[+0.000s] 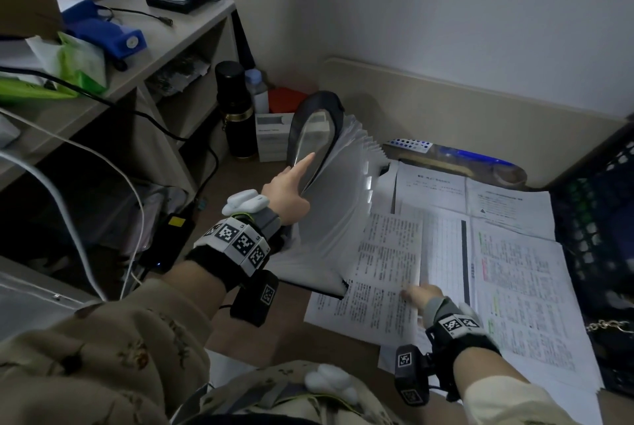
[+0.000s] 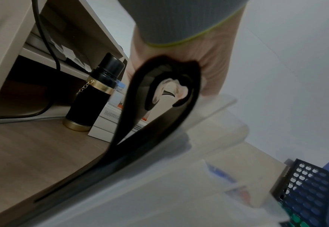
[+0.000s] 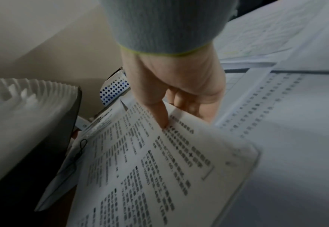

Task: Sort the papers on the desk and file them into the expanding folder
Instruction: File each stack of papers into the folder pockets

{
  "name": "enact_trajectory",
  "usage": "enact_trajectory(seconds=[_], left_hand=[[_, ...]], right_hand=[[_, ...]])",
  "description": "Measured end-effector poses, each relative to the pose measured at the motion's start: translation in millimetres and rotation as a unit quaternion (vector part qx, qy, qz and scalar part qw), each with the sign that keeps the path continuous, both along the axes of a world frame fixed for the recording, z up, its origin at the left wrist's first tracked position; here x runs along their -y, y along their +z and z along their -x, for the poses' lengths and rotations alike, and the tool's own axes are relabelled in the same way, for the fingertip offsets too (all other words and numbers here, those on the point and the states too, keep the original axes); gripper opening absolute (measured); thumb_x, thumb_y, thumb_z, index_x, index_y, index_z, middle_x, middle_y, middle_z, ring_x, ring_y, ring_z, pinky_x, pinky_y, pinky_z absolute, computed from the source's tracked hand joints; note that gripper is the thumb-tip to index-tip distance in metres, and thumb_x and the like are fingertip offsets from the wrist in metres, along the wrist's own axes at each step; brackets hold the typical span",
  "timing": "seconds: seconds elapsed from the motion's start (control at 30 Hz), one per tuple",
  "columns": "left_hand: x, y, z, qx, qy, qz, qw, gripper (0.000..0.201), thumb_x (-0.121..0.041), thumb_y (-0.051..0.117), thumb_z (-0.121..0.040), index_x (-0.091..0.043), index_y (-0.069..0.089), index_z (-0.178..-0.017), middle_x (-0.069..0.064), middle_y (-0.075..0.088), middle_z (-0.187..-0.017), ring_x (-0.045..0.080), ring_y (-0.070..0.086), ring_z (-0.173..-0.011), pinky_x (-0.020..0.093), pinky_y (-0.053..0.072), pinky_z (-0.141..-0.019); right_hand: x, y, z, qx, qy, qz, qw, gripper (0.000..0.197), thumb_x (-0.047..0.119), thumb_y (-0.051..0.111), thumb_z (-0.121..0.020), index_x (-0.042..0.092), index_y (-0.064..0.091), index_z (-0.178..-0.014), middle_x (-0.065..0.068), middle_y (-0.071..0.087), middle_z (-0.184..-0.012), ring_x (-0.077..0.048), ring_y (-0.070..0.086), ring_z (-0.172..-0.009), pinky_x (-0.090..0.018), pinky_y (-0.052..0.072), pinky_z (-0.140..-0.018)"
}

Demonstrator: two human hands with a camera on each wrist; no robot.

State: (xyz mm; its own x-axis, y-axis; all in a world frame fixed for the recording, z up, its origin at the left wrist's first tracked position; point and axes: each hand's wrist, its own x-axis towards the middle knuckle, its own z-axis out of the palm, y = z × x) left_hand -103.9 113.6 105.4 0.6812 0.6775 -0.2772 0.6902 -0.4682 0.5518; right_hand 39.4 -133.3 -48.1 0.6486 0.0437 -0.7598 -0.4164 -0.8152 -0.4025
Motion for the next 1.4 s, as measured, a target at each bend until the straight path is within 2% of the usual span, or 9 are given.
enact_trajectory(seconds=[0.17,0.33,0.5,0.7,0.77,0.87,1.0,1.17,1.4], left_hand=[[1.9,-4.2,-3.0,-0.003,-0.002,-0.006,1.0,0.093,0.0,0.046,-0.08,-0.055,0.011,-0.147,0.001,0.03,-0.156,0.032,0.044,-0.131,0.032,0.041,-0.1],[1.8,-5.3,-1.4,0.009,-0.008,-0.004,1.0,0.094,-0.001,0.046,-0.078,-0.055,0.012,-0.147,0.001,0.034,-0.154,0.032,0.047,-0.127,0.027,0.04,-0.089],[0.9,-6.0,-1.9,0.011,-0.006,0.0,1.0,0.095,-0.001,0.047,-0.077,-0.055,0.012,-0.147,0.002,0.039,-0.151,0.032,0.049,-0.125,0.028,0.04,-0.088],[2.4,-9.4,-3.7,0.005,-0.002,-0.009,1.0,0.095,0.0,0.046,-0.078,-0.056,0.012,-0.147,0.002,0.035,-0.154,0.033,0.047,-0.128,0.034,0.042,-0.1],[2.5,-11.3,-5.5,0.001,-0.001,-0.01,1.0,0.095,0.0,0.047,-0.078,-0.056,0.012,-0.147,0.003,0.032,-0.155,0.032,0.044,-0.131,0.034,0.04,-0.103],[4.3,-14.1,-10.4,0.001,0.005,-0.011,1.0,0.093,-0.002,0.048,-0.079,-0.053,0.012,-0.148,0.002,0.031,-0.156,0.032,0.042,-0.133,0.035,0.038,-0.106],[10.7,-19.5,-16.9,0.018,0.003,-0.032,0.999,0.087,-0.005,0.055,-0.084,-0.043,0.015,-0.151,0.006,0.04,-0.149,0.031,0.047,-0.128,0.038,0.042,-0.1],[20.9,-25.0,-28.5,0.007,-0.009,-0.047,0.999,0.088,-0.005,0.057,-0.084,-0.042,0.015,-0.151,0.01,0.038,-0.149,0.036,0.047,-0.126,0.042,0.044,-0.098],[28.2,-32.1,-36.8,-0.004,-0.018,-0.055,0.998,0.086,-0.007,0.058,-0.085,-0.042,0.015,-0.151,0.011,0.031,-0.152,0.038,0.044,-0.128,0.042,0.042,-0.1]], right_hand=[[-8.5,12.0,-2.9,0.019,0.007,-0.028,0.999,0.027,0.008,0.062,-0.085,-0.008,0.057,-0.107,-0.018,0.06,-0.099,-0.032,0.056,-0.09,-0.038,0.049,-0.086],[-8.1,3.4,-2.0,-0.008,0.002,-0.1,0.995,0.027,0.014,0.062,-0.086,0.0,0.059,-0.108,-0.02,0.066,-0.103,-0.036,0.062,-0.098,-0.053,0.049,-0.094],[-13.4,9.2,3.7,-0.016,0.002,-0.138,0.99,0.02,0.023,0.064,-0.087,0.004,0.061,-0.095,-0.015,0.067,-0.092,-0.033,0.064,-0.095,-0.05,0.049,-0.095],[-23.1,19.6,-0.8,-0.026,-0.009,-0.166,0.986,0.006,0.007,0.061,-0.088,0.001,0.06,-0.086,-0.016,0.064,-0.081,-0.028,0.061,-0.072,-0.035,0.051,-0.066],[-24.4,23.0,-5.8,0.009,0.001,-0.158,0.987,0.006,0.004,0.06,-0.087,-0.001,0.059,-0.085,-0.018,0.061,-0.079,-0.027,0.059,-0.068,-0.032,0.047,-0.058],[-21.5,27.9,-15.9,0.083,0.013,-0.164,0.983,0.016,0.002,0.06,-0.085,-0.012,0.063,-0.092,-0.027,0.064,-0.085,-0.031,0.061,-0.077,-0.04,0.05,-0.068],[-17.3,44.5,-24.6,0.198,0.005,-0.172,0.965,0.026,0.004,0.058,-0.084,-0.021,0.062,-0.09,-0.033,0.066,-0.096,-0.036,0.064,-0.076,-0.032,0.042,-0.062],[-9.7,82.2,-35.5,0.339,-0.065,-0.191,0.919,0.025,0.009,0.051,-0.088,-0.012,0.064,-0.09,-0.027,0.067,-0.095,-0.035,0.06,-0.079,-0.032,0.042,-0.066],[-2.4,113.5,-44.0,0.435,-0.187,-0.268,0.839,0.054,0.032,0.041,-0.076,-0.007,0.067,-0.102,-0.024,0.068,-0.099,-0.035,0.061,-0.088,-0.028,0.04,-0.069]])
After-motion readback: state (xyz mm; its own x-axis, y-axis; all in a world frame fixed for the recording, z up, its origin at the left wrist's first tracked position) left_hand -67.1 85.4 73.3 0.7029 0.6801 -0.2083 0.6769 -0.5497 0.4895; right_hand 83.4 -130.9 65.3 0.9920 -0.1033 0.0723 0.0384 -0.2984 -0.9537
